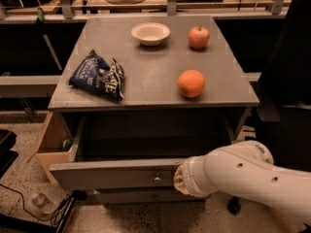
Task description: Close top drawer
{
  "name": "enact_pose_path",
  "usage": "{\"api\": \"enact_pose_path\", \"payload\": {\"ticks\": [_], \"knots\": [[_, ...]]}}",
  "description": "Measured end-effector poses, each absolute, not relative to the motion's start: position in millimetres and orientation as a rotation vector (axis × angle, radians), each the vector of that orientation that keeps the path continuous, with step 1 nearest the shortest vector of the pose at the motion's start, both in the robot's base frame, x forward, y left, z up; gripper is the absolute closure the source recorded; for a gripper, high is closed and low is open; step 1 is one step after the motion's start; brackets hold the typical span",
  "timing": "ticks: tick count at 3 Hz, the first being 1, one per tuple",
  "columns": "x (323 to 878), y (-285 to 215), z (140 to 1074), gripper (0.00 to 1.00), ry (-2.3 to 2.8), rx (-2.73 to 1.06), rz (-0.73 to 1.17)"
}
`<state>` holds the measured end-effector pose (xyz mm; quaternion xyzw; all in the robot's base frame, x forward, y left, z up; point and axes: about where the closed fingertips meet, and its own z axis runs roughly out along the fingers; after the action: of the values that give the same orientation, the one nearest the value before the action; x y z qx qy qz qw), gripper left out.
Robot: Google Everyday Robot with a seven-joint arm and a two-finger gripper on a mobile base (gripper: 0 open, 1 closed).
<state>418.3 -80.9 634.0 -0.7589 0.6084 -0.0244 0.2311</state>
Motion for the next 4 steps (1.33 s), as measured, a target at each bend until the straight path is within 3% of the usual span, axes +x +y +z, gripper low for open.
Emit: {"api": "enact_pose_path", "payload": {"ticks": [4], "knots": [[471,-97,623,1.00,1.701,-2.054,-0.090]]}}
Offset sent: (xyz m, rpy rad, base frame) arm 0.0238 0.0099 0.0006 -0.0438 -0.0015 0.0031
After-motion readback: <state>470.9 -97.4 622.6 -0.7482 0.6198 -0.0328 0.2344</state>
